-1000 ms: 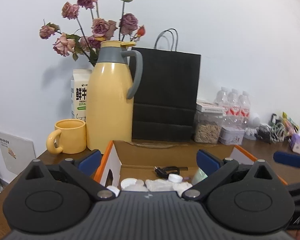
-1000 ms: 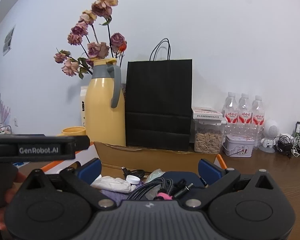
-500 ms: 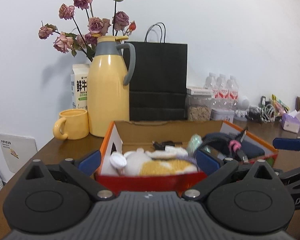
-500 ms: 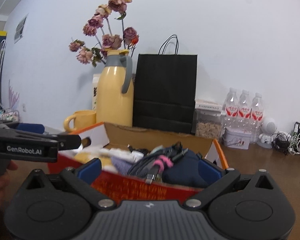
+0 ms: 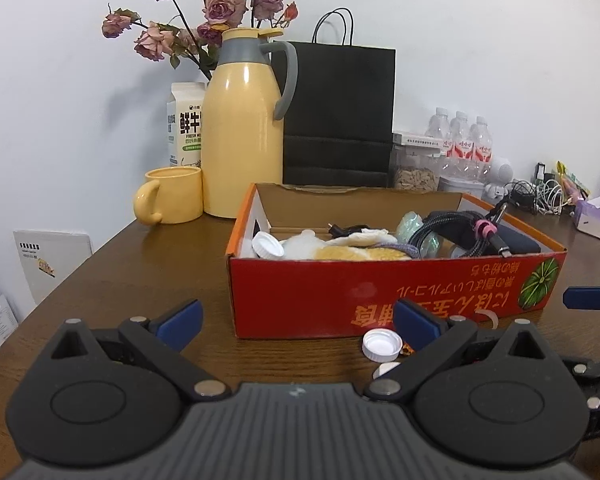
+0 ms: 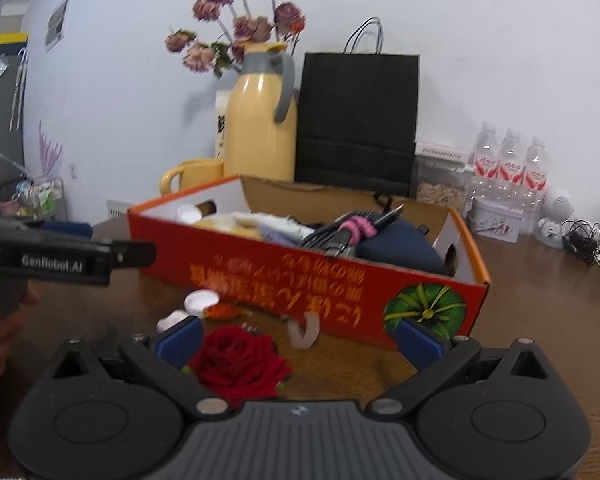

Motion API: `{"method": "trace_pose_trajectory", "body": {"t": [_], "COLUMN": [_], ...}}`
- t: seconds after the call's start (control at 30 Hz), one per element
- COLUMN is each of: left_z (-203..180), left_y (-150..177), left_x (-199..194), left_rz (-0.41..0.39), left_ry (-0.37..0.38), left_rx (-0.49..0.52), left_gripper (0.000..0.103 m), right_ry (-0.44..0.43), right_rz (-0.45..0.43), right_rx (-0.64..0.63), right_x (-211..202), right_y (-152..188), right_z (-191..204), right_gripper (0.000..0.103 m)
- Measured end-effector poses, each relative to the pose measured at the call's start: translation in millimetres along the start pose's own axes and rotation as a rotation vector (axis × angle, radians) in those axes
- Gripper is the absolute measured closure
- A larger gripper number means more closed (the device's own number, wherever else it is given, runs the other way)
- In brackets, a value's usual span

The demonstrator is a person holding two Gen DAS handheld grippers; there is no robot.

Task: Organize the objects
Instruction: 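Move the right gripper to the red rose and grasp it, then grasp a white bottle cap with the left gripper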

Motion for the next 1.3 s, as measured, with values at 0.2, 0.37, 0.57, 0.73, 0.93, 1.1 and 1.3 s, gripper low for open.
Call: {"method": "trace_pose_trajectory", "body": {"t": [0.2,0.37,0.57,0.73,0.93,1.1,1.3], "left_z": [-1.1,-0.8,-0.9,-0.4,0.9,1.6,-6.9], "left_y": [1.3,2.3,3.1,3.4,5.3,8.6,14.8], "left_x": [0.8,2.4,3.7,5.1,9.1,14.6,24.8], "left_rz": [0.011,0.024,0.033,0.040,0.067,0.107,0.173], "left_ry": [-0.009,-0.006,-0.006,-0.007,-0.010,-0.004,0.031], "left_rx": [0.009,0.007,0.005,0.003,-0.003,-0.007,0.017], "left_gripper": [0.000,0.000,0.000,0.000,0.000,0.000,0.000], "right_ry": [-0.049,-0.071,-0.119,-0.119,-0.092,-0.051,0.013], "right_rz": [0.052,0.105,0.108,0.073,-0.011,-0.065,-0.101], "right_rx": [0.029,0.052,0.038,0.041,0.058,0.089,0.083], "right_x": [6.7,18.4,20.0,14.1,2.3,-6.2,-13.3], "right_y": [3.7,6.3,5.9,2.4,-3.2,-7.2,-8.3], "right_z": [8.0,12.6,23.8,24.1,20.1,8.3,-7.0], "right_gripper": [0.000,0.015,0.056,0.069,0.073,0.074,0.073]}}
Point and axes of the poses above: each gripper's, at about its wrist camera, not at the fingertips, and x roughly the way its jaws point, z to its left, y to its underside, the point moved 7 cm from there along x, roughly the way its jaws point, and after that the axes turned 5 degrees about -y, right-handed, at the moved point
